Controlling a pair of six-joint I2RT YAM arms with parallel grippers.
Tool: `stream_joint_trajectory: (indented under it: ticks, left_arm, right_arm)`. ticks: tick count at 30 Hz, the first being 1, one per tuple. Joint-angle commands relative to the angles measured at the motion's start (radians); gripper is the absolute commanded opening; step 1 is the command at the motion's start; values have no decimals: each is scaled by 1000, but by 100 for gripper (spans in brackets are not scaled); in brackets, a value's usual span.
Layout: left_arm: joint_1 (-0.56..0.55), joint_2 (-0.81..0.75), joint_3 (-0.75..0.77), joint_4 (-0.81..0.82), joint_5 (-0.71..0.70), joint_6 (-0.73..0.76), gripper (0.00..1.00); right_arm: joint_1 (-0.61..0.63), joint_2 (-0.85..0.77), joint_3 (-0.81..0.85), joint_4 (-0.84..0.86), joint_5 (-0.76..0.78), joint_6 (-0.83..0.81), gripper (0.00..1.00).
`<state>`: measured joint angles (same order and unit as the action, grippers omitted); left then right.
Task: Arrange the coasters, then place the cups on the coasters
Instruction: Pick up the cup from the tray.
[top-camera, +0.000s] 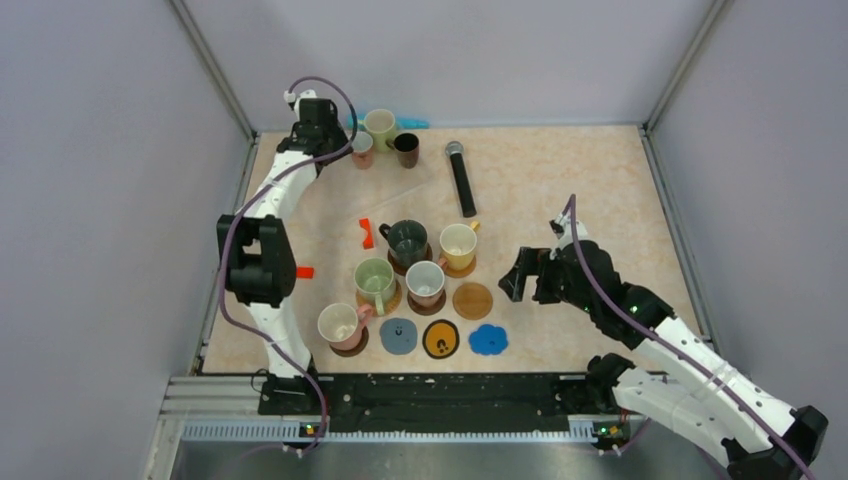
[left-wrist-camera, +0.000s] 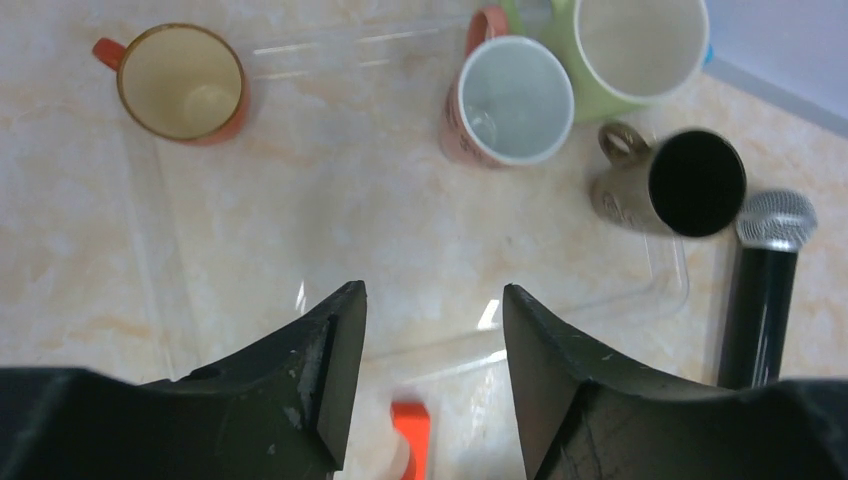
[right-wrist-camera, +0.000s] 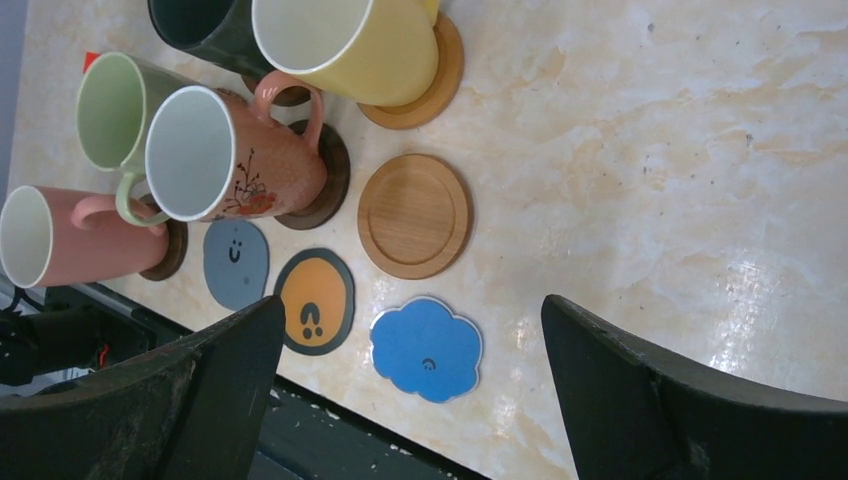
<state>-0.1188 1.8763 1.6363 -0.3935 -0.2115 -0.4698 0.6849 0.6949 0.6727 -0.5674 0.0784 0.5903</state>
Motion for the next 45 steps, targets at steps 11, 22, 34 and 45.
stream_joint_trajectory:
  ticks: [11, 22, 34, 45]
  left_arm:
    - [65, 292, 248, 180, 201, -62, 52]
    - [73, 349, 248, 169, 204, -53, 48]
    - [74, 335, 241, 141, 204, -11, 30]
    - [74, 224, 187, 100, 176, 6, 6]
  right_arm:
    - [-1, 136, 24, 88, 3, -35, 98]
    - [0, 180, 44, 105, 2, -36, 98]
    - [-1, 170, 41, 101, 4, -33, 98]
    - [-1, 143, 70, 73, 22, -43, 98]
